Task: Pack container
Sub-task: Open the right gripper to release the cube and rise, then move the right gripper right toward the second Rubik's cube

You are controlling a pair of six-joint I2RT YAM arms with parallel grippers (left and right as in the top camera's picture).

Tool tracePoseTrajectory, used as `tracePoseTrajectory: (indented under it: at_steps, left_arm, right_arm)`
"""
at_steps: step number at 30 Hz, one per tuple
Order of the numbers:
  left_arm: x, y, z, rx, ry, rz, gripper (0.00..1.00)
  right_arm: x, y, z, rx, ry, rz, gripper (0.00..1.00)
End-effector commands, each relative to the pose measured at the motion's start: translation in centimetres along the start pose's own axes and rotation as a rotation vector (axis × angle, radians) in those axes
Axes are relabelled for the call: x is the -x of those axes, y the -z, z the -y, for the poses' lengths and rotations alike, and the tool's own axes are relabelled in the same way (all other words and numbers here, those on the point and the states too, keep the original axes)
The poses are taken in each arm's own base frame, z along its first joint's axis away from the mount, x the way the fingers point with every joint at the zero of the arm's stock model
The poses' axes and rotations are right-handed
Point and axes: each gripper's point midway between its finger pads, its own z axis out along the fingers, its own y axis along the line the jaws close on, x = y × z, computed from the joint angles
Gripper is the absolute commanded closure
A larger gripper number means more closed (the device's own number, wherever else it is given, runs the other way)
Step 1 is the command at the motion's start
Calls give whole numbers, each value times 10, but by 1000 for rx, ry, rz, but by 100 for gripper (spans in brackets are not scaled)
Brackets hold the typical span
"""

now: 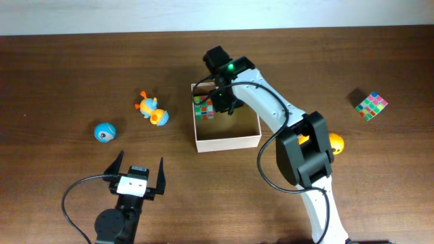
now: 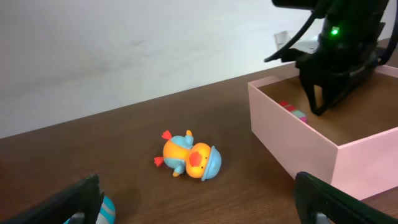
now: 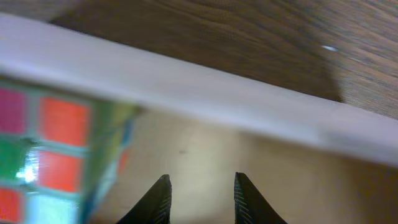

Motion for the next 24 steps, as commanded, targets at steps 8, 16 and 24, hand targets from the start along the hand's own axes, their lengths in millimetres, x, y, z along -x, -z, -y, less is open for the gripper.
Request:
tracePoseTrajectory:
  at_steps: [8,16,24]
  left_arm:
    - [-2,0,-1,4,-16,-6,1]
    - [-2,0,-1,4,-16,-6,1]
    - [-2,0,-1,4,-16,-6,1]
  right_arm:
    - [7,53,10,-3,-16,80,63]
    - [13,128,10,37,3,213,61]
    - [-4,210,99,-116,-159,324,49]
